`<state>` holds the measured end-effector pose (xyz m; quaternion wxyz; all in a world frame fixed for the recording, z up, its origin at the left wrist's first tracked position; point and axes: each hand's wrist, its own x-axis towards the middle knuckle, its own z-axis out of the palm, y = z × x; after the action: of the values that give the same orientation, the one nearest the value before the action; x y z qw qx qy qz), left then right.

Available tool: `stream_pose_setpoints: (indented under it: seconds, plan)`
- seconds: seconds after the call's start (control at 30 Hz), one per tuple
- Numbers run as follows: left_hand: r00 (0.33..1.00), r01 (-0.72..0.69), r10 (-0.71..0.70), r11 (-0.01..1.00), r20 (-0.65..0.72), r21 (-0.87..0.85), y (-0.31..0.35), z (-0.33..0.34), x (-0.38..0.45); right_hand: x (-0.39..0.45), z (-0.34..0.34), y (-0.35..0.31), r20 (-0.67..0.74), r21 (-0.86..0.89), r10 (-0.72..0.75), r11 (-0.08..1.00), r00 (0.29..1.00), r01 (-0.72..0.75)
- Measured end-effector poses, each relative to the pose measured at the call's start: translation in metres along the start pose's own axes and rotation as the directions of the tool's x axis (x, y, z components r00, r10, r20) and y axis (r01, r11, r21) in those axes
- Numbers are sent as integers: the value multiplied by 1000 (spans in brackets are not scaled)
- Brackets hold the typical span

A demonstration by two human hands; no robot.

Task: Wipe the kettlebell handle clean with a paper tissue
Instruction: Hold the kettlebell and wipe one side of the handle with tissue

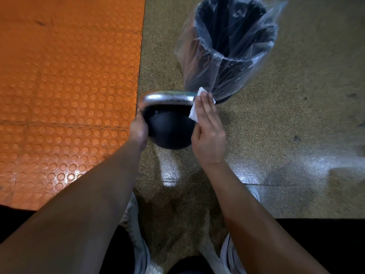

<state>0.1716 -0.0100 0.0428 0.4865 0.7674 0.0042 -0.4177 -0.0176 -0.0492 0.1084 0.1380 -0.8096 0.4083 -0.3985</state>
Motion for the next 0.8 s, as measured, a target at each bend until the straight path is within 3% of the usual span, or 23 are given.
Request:
stream_pose_setpoints:
  seconds: [0.23, 0.4, 0.57, 0.8]
  plan:
    - [999, 22, -22, 1000, 29, -1, -2, -2, 4, -19, -3, 5, 0, -14, 51, 999, 999, -51]
    - [999, 16, -16, 1000, 42, -10, -3, -2, 5, -15, 5, -10, 32, 48, -32, 998, 999, 30]
    - [999, 16, -16, 1000, 34, 2, -4, -3, 7, -21, 3, -1, 13, 23, 32, 999, 999, -32]
    - [999, 18, -18, 1000, 36, 1, -4, -3, 7, -29, 3, -5, 52, 35, -17, 999, 998, 15]
